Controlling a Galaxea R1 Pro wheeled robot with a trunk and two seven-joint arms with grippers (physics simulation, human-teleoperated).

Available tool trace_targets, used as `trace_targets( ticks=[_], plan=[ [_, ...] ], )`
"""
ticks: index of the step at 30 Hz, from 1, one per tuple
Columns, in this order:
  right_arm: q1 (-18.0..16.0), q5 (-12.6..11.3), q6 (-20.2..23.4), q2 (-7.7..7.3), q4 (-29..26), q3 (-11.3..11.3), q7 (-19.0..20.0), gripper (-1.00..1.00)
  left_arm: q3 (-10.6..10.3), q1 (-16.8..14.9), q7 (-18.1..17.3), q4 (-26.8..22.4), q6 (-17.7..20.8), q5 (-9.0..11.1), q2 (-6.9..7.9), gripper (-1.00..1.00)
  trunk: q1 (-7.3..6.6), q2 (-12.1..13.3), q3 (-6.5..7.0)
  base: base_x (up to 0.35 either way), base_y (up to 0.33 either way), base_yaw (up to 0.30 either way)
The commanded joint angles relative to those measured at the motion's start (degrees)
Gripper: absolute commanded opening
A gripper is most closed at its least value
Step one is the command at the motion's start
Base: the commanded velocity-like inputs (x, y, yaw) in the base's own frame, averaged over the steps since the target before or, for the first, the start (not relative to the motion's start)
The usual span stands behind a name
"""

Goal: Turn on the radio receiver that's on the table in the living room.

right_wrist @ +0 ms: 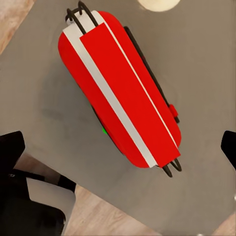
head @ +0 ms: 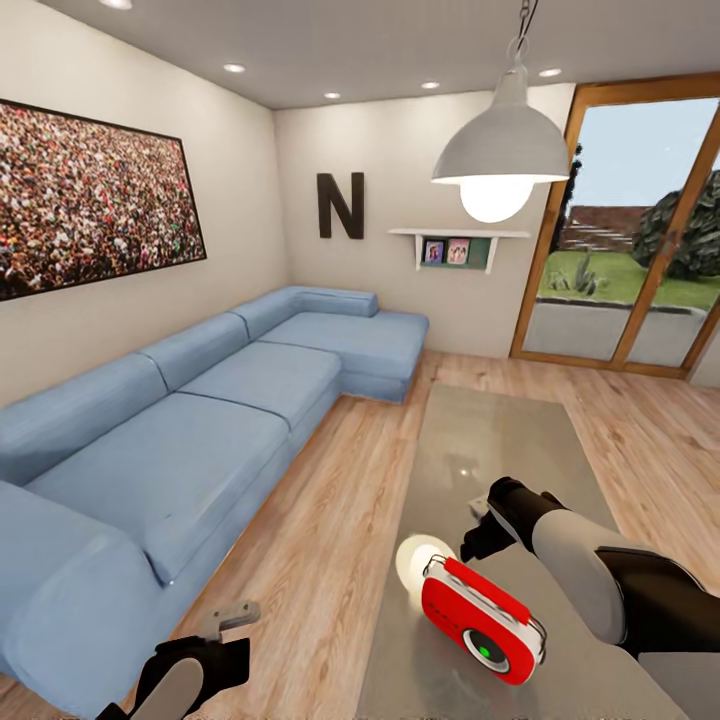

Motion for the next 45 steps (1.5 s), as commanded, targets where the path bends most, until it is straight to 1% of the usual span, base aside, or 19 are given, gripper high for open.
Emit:
trace_targets(
  ticks=[1,12,17,19,20,26,41,45],
  plan=[
    [0.0,0.0,0.0,0.02,0.0,0.0,0.0,1.0,0.0,0.0,0.0,0.0,0.0,0.0,0.0,-1.0,-0.23,0.4,0.1,0.0,0.0,0.0],
    [0.0,0.1,0.0,-0.04,0.0,0.1,0.0,1.0,-0.2,0.0,0.1,-0.1,0.1,-0.1,-0.04,-1.0,-0.23,0.4,-0.04,0.0,0.0,0.0],
    [0.0,-0.2,-0.1,-0.02,-0.1,-0.3,0.0,1.0,-0.1,0.0,0.1,-0.1,0.1,-0.1,0.08,-1.0,-0.23,0.4,-0.04,0.0,0.0,0.0],
    [0.0,-0.4,-0.1,-0.03,-2.3,-0.5,0.1,1.0,-0.1,0.0,0.1,0.0,0.1,-0.1,0.09,-1.0,-0.23,0.4,-0.04,0.0,0.0,0.0],
    [0.0,-0.1,-0.1,-0.04,-3.6,-0.1,0.0,1.0,-0.2,0.0,0.1,0.0,0.1,-0.1,0.2,-1.0,-0.23,0.4,-0.04,0.0,0.0,0.0],
    [0.0,0.0,-0.7,-0.04,-3.7,0.1,-0.2,1.0,-0.3,0.0,0.1,-0.1,0.0,-0.1,-0.15,-1.0,-0.23,0.4,-0.04,0.0,0.0,0.0],
    [0.0,0.0,-0.7,0.0,-3.7,0.0,-0.4,1.0,-0.2,0.0,0.3,0.0,-0.1,-0.1,-0.42,-1.0,-0.23,0.4,-0.04,-0.001,0.0,0.0],
    [0.0,0.0,-0.7,-0.03,-3.7,0.0,-0.4,1.0,-0.2,0.0,0.3,0.0,-0.6,-0.1,-0.27,-1.0,-0.23,0.4,-0.04,-0.257,0.0,0.0]
  ],
)
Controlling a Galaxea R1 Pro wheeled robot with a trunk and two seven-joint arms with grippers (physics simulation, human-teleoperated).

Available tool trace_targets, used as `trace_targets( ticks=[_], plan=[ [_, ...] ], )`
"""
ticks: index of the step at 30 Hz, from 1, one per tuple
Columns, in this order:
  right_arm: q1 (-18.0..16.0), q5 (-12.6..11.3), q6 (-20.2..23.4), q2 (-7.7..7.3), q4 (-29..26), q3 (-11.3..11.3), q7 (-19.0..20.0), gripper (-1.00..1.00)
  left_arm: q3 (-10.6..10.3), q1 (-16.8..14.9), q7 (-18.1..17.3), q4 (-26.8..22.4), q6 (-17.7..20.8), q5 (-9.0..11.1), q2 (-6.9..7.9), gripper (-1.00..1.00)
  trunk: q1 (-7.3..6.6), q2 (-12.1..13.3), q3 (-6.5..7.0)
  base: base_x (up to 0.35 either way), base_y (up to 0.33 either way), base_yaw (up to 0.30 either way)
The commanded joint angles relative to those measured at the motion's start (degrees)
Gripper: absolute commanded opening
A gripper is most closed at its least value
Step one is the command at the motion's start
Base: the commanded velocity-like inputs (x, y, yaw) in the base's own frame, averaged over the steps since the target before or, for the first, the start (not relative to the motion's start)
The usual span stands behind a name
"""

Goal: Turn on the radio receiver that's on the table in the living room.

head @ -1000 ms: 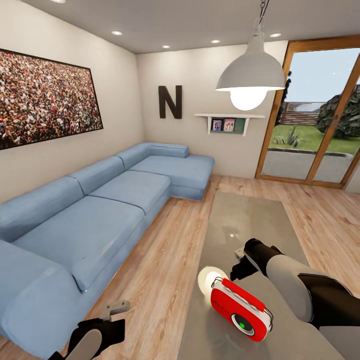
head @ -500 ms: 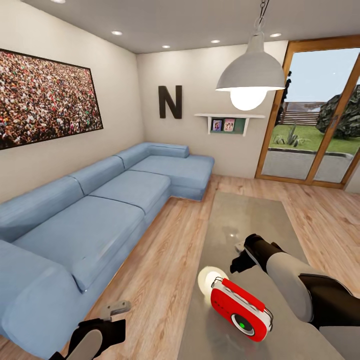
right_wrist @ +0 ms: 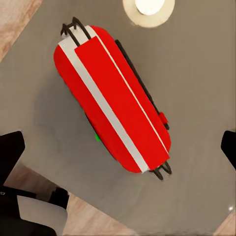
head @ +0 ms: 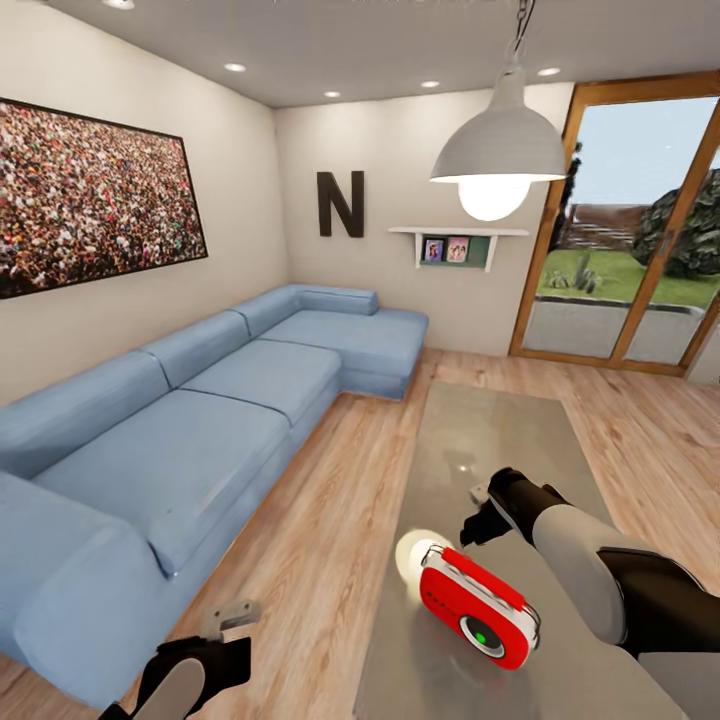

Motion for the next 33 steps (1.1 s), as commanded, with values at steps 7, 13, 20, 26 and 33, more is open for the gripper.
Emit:
trace_targets(
  ticks=[7,13,20,26,33],
  plan=[
    [0.0,0.0,0.1,-0.02,0.0,0.0,0.0,1.0,0.0,0.0,0.0,0.0,-0.1,0.0,0.01,-1.0,-0.01,0.0,0.0,-0.341,0.0,0.0],
    [0.0,0.0,0.1,-0.02,0.0,0.1,0.0,1.0,0.0,0.0,0.0,0.1,-0.1,0.0,0.08,-1.0,-0.01,0.0,0.0,-0.344,0.0,0.0],
    [0.0,0.0,0.0,-0.02,0.0,0.0,-0.1,1.0,0.0,0.0,-0.2,0.2,0.0,0.0,0.01,-1.0,-0.01,0.0,0.0,-0.344,0.0,0.0],
    [0.0,0.0,0.0,-0.02,0.0,0.0,-0.1,1.0,0.0,0.0,-0.2,0.2,0.0,0.0,0.0,-1.0,-0.01,0.0,0.0,-0.345,0.0,0.0],
    [0.0,0.0,0.0,-0.02,0.0,0.0,0.0,1.0,-0.1,0.0,-0.2,0.7,0.1,0.0,-0.09,-1.0,-0.01,0.0,0.0,-0.345,0.0,0.0]
  ],
)
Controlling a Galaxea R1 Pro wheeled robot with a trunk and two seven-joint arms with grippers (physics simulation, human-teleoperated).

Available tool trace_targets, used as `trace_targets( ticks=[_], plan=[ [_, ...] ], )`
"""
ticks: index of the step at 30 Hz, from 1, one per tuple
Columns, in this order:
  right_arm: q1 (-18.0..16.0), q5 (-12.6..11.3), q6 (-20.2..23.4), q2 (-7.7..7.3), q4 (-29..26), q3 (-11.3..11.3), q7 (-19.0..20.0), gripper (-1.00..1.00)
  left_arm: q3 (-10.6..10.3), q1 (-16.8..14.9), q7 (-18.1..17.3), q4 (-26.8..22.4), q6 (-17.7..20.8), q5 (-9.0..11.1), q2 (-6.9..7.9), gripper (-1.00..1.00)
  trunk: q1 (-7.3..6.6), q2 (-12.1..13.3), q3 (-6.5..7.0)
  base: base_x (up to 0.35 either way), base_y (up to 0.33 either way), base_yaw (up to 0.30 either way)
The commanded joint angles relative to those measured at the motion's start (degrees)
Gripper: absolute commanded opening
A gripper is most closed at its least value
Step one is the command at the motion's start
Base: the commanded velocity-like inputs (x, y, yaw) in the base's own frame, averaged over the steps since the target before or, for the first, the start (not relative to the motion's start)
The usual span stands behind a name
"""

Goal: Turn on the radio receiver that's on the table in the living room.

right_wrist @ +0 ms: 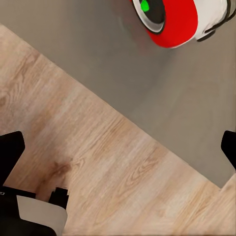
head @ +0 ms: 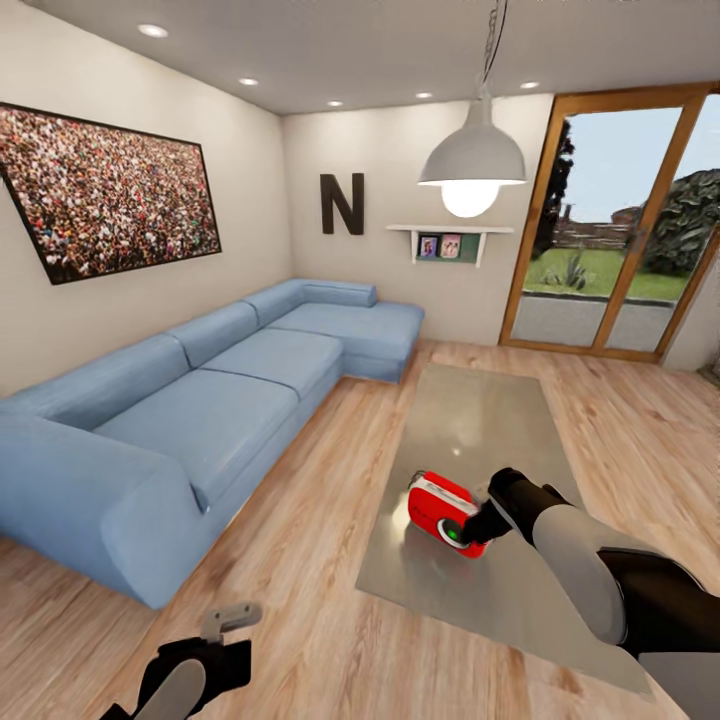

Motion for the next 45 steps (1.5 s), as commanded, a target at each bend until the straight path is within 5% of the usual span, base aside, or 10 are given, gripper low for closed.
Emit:
trace_targets(
  ticks=[1,20,27,34,39,45],
  plan=[
    [0.0,0.0,0.0,0.0,0.0,0.0,0.0,1.0,0.0,0.0,0.0,0.1,0.0,0.0,0.0,-1.0,0.0,0.0,0.0,-0.345,0.0,0.0],
    [0.0,-0.2,0.0,-0.02,0.3,0.0,-0.3,1.0,0.0,0.0,0.1,1.8,-0.4,-0.2,0.32,-1.0,0.0,0.0,0.0,-0.097,0.0,0.0],
    [0.0,-0.7,-0.1,-0.33,1.5,-0.1,-8.9,1.0,0.0,0.0,-0.5,7.8,-3.0,0.1,0.27,-1.0,0.0,0.0,0.0,0.0,0.0,0.0],
    [0.1,-0.7,-1.2,-1.27,5.0,-0.1,-12.0,1.0,0.1,0.0,-10.6,16.7,-5.9,-0.2,0.3,-1.0,0.0,0.0,0.0,0.0,0.0,0.0],
    [3.4,-0.9,-11.8,-2.82,9.3,-0.1,-22.0,1.0,0.2,0.0,-17.8,24.8,-10.5,-0.6,0.49,-1.0,0.0,0.0,0.0,0.0,0.0,0.0],
    [8.0,-1.3,-14.6,-5.04,9.9,-0.5,-26.0,1.0,0.1,0.0,-21.4,29.8,-11.7,-0.7,0.41,-1.0,0.0,0.0,0.0,0.0,0.0,0.0]
  ],
)
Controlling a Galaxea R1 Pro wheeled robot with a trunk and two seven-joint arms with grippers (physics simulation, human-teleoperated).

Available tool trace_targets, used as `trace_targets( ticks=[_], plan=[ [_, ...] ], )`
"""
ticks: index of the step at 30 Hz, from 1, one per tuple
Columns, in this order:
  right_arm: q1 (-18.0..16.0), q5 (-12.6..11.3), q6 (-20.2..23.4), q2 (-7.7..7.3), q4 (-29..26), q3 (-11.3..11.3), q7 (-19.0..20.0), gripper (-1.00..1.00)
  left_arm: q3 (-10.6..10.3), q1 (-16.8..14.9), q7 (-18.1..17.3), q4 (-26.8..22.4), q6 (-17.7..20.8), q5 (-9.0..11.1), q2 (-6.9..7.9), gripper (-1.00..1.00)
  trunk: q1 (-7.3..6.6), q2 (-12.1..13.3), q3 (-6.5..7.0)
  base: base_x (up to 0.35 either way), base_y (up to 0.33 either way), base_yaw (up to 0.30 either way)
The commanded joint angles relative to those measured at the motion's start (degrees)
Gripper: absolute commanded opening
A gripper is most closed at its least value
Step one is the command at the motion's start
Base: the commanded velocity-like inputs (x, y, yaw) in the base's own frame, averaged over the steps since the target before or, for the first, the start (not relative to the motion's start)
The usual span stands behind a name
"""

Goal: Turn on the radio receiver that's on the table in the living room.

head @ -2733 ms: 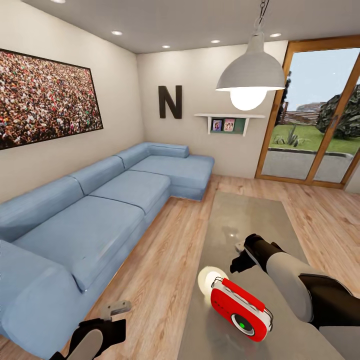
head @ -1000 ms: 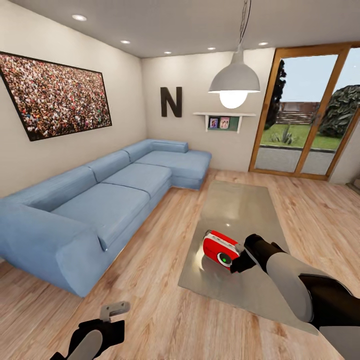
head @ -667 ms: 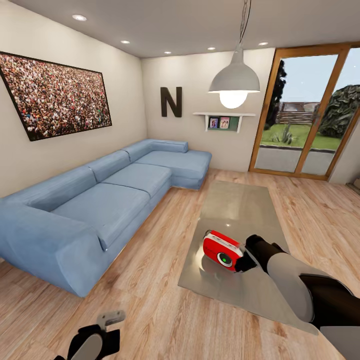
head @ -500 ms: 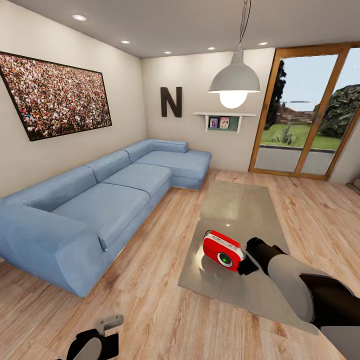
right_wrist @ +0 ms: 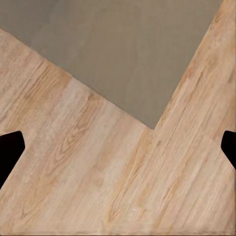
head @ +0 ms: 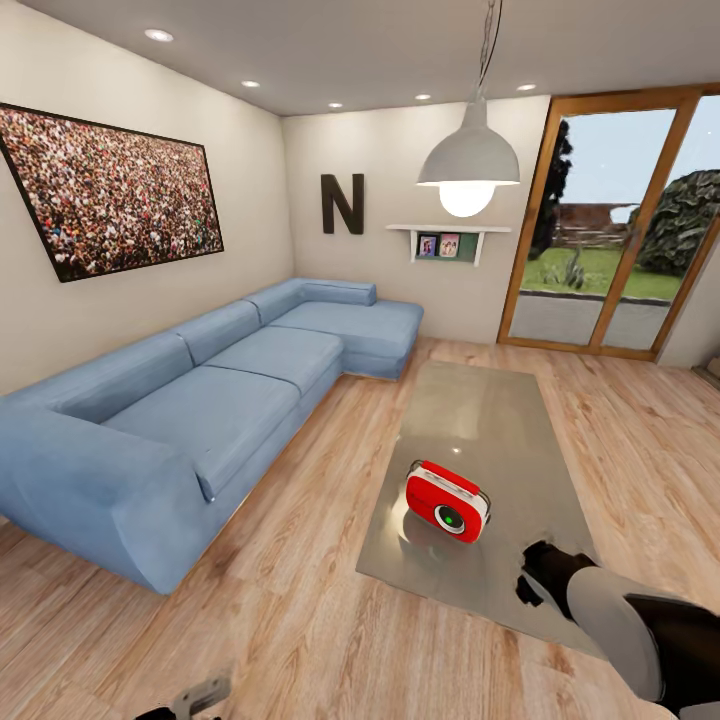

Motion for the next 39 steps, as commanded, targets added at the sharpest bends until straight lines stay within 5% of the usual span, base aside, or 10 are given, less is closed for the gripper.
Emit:
trace_targets(
  ticks=[1,7,12,20,26,32,39],
  plan=[
    [0.8,-0.1,-0.1,-0.29,0.0,0.0,-0.1,1.0,0.0,0.0,-0.3,1.0,-0.3,0.0,-0.05,-1.0,0.0,0.0,0.01,0.0,0.0,0.0],
    [6.2,-5.2,-5.3,-2.24,0.0,-0.1,-0.8,1.0,-0.3,0.0,-7.5,9.9,-5.2,-0.2,-0.04,-1.0,0.0,0.0,0.01,0.0,0.0,0.0],
    [11.4,-6.0,-10.1,-3.11,0.0,-0.1,-0.9,1.0,-0.7,0.0,-13.8,18.6,-10.1,-0.4,-0.22,-1.0,0.0,0.0,0.01,0.0,0.0,0.0],
    [21.6,-6.9,-19.1,-3.58,0.0,-0.1,-0.9,1.0,-2.4,0.0,-22.1,32.3,-18.5,-4.4,-1.34,-1.0,0.0,0.0,0.01,0.0,0.0,0.0],
    [30.9,-14.3,-21.4,-3.7,0.0,-0.1,-0.8,1.0,-4.7,0.0,-29.9,47.8,-26.9,-4.7,-4.72,-1.0,0.0,0.0,0.01,0.0,0.0,0.0],
    [38.6,-15.0,-25.1,-3.53,0.0,-0.1,-0.3,1.0,-6.8,0.0,-31.9,57.2,-29.7,-4.8,-8.69,-1.0,0.0,0.0,0.01,0.0,0.0,0.0],
    [44.3,-15.1,-25.4,-3.26,0.1,-0.1,-0.2,1.0,-7.3,1.8,-31.9,62.5,-30.7,-4.8,-9.59,-1.0,0.0,0.0,0.01,0.0,0.0,0.0]
  ],
)
